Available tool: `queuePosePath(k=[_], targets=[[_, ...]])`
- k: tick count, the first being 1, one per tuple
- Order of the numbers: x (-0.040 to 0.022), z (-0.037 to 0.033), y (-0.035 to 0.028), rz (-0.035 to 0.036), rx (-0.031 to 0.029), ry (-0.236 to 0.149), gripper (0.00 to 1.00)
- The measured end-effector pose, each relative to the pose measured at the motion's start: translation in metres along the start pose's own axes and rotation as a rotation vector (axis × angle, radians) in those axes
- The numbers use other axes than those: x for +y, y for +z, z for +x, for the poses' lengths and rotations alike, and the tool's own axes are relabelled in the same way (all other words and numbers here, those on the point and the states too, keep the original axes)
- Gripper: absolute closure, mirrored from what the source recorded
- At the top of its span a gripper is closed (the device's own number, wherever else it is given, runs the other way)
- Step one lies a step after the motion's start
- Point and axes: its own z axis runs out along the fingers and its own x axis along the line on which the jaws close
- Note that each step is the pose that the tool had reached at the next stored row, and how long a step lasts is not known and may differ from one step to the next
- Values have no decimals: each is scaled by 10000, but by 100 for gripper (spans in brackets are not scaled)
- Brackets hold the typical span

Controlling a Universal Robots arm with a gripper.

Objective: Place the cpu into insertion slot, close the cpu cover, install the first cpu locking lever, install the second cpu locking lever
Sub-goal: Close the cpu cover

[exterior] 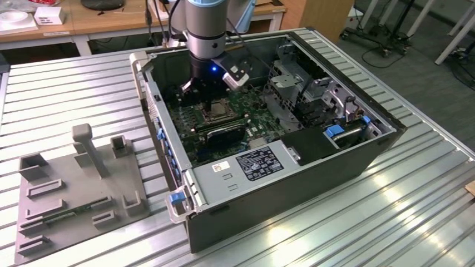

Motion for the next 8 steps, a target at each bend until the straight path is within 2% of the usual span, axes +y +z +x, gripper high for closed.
queuePosePath(k=[8], targets=[[0, -18, -15, 2, 2, -1, 89]])
